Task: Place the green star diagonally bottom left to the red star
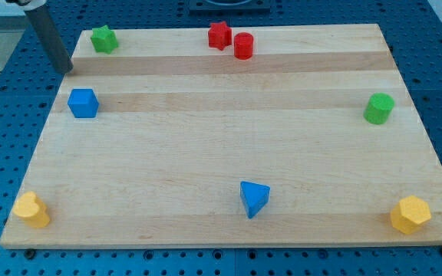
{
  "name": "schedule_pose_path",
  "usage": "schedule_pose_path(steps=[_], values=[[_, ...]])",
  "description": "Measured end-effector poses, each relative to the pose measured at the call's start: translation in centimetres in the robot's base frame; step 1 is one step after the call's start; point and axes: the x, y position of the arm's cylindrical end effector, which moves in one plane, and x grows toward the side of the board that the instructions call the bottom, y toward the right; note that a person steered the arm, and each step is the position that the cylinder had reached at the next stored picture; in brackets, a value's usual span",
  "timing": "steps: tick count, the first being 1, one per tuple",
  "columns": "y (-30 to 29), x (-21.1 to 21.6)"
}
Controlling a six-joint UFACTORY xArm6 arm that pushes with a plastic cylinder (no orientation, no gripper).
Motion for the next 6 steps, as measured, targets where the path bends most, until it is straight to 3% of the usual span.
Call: schedule_pose_path(steps=[2, 3, 4, 6], values=[[0.0, -6.9], [0.9, -7.3], [1.9, -10.8], [4.7, -7.6]])
